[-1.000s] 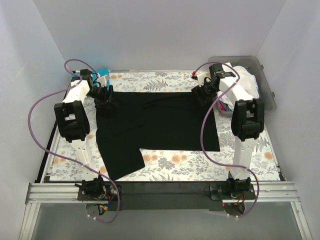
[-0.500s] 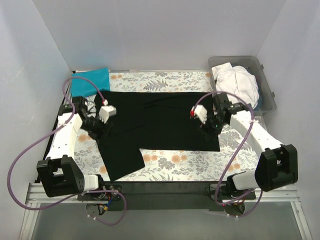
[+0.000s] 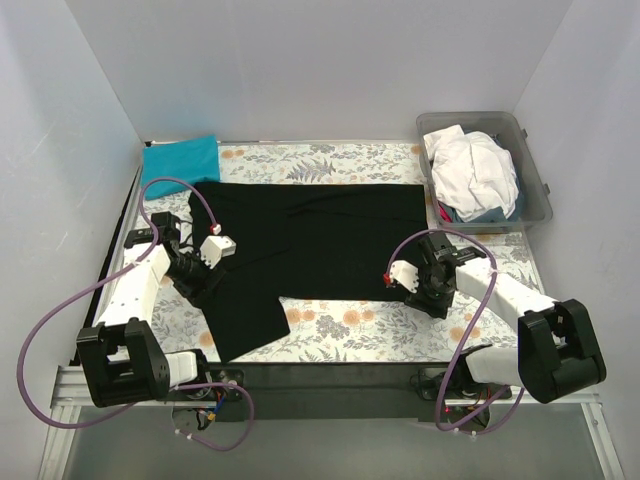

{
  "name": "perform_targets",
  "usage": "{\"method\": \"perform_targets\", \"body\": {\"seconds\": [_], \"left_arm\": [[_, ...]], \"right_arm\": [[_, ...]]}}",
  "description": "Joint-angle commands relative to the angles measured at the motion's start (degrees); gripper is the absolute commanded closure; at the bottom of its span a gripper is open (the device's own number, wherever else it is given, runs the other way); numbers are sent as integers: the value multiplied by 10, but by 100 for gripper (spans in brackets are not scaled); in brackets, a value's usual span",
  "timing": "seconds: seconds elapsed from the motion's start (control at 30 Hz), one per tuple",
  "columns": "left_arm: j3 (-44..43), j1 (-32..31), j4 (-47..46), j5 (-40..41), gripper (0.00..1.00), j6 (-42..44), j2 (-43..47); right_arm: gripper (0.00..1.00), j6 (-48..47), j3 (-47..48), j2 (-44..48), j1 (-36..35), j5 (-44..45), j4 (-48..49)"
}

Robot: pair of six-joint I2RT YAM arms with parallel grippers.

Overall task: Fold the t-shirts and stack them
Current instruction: Fold the tshirt

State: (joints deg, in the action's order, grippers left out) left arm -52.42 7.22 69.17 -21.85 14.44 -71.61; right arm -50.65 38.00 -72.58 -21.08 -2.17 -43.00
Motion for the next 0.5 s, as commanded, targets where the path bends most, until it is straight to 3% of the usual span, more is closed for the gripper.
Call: {"method": "perform_targets", "body": {"seconds": [0.0, 0.3, 0.4, 0.47], "left_arm": [[11, 0, -34, 22, 44, 17, 7], [21, 1, -51, 29, 44, 29, 2], [29, 0, -66, 33, 45, 41, -2], [42, 0, -104, 41, 46, 50, 2]], "right_arm": [[42, -15, -5, 5, -3, 36, 49], [48, -15, -17, -1, -4, 46, 71], [58, -18, -34, -10, -4, 50, 85], [74, -19, -42, -18, -5, 52, 92]]}}
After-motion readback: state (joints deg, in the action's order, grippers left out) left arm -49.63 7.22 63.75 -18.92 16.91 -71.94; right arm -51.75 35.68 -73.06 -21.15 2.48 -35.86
